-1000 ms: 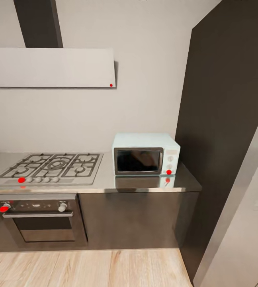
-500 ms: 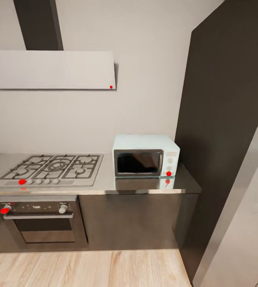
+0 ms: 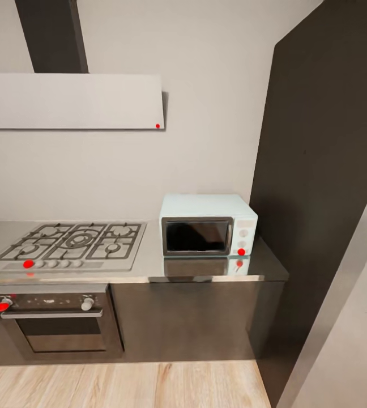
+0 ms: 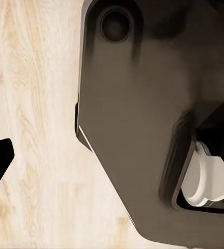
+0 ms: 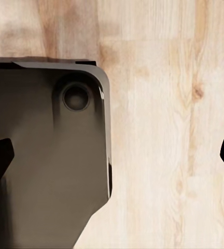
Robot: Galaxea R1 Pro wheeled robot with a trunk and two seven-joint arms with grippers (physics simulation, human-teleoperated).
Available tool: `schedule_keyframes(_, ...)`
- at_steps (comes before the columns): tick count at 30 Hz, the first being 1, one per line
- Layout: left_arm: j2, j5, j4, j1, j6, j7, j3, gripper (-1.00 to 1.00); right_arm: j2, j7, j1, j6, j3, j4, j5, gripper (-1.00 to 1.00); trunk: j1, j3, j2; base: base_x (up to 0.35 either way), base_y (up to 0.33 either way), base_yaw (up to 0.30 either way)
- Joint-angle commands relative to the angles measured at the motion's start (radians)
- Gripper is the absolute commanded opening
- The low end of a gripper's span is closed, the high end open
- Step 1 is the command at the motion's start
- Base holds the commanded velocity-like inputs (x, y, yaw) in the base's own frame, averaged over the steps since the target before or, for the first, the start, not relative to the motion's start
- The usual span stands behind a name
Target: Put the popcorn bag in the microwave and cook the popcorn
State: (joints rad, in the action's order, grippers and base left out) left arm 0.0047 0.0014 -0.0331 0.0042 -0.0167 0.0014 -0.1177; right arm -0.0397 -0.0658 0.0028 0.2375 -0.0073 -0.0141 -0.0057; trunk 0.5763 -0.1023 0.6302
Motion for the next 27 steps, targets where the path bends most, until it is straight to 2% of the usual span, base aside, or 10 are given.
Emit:
schedule_keyframes(1, 0.0, 0.0, -0.002, 0.0, -0.002, 0.0, -0.007, 1.0, 0.0, -0.002, 0.0, 0.002, 0.0, -0.001, 0.0, 1.0, -0.004, 0.002, -0.006, 0.0, 0.0, 0.0)
schedule_keyframes(27, 0.0, 0.0, -0.002, 0.0, -0.002, -0.001, -0.007, 1.0, 0.001, -0.002, 0.0, 0.002, -0.001, -0.001, 0.0, 1.0, -0.103, 0.083, -0.188, 0.0, 0.0, 0.0)
